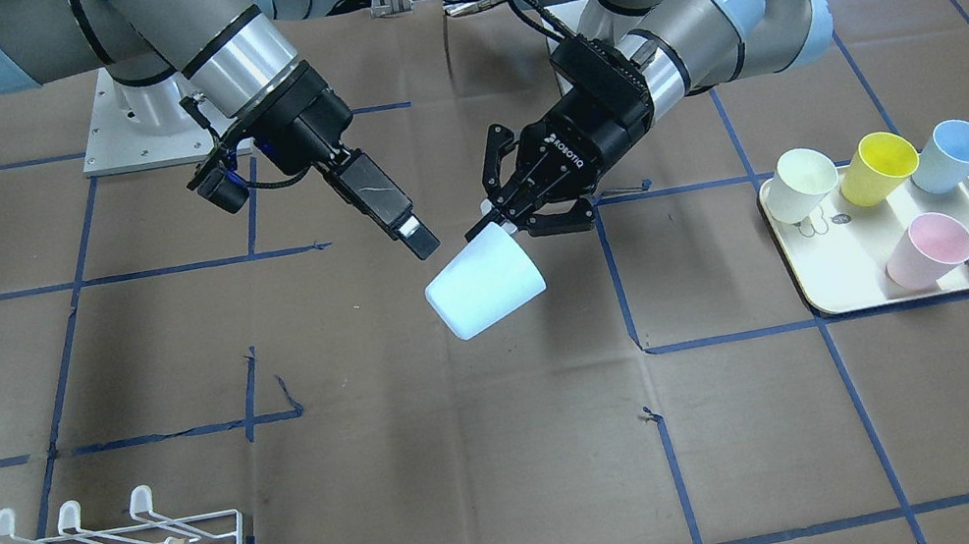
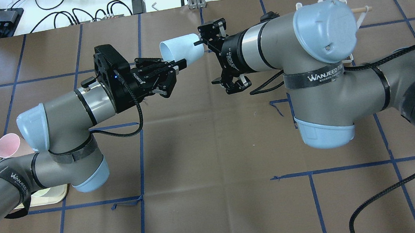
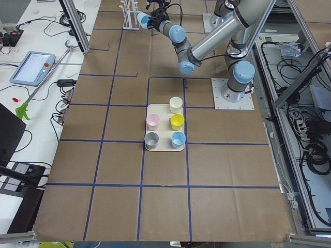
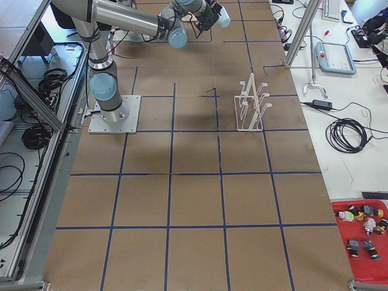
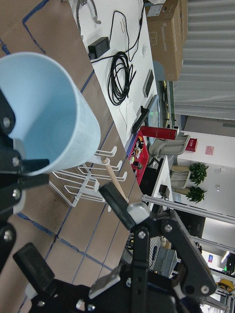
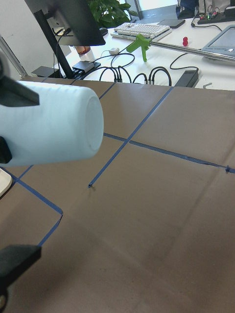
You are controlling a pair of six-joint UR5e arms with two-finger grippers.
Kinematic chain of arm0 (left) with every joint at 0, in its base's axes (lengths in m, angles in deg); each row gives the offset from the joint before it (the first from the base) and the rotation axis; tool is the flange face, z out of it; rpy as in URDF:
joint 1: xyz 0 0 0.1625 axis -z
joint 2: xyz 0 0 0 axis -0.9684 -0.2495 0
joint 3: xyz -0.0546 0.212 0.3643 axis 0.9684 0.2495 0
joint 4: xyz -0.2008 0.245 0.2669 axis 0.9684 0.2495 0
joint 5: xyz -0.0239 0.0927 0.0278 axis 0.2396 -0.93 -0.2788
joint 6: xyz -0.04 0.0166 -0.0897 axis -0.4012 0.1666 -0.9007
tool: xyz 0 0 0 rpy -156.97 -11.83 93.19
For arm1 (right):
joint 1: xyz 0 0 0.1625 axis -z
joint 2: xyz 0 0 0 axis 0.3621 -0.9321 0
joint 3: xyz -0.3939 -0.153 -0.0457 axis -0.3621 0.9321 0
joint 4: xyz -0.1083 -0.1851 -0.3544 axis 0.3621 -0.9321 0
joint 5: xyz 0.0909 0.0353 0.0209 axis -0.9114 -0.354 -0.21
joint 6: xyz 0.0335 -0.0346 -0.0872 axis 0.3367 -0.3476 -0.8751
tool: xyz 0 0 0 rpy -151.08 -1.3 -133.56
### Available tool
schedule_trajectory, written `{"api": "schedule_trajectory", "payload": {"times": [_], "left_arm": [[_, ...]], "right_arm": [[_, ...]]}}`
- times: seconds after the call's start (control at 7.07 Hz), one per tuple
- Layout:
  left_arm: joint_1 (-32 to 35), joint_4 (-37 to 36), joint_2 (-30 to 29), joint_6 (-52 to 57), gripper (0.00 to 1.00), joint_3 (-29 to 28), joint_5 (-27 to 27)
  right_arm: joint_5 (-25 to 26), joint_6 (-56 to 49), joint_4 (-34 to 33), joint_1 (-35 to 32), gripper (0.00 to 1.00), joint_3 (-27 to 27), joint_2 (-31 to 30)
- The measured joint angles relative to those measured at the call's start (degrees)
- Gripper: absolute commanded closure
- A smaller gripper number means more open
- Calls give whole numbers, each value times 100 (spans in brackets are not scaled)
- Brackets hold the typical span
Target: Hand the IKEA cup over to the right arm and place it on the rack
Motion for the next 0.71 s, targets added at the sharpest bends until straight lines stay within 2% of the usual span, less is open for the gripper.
{"api": "schedule_trajectory", "payload": {"times": [0.71], "left_arm": [[0,0,-9,0,100,0,-7]], "right_arm": [[-6,370,-20,-131,1,282,282]]}}
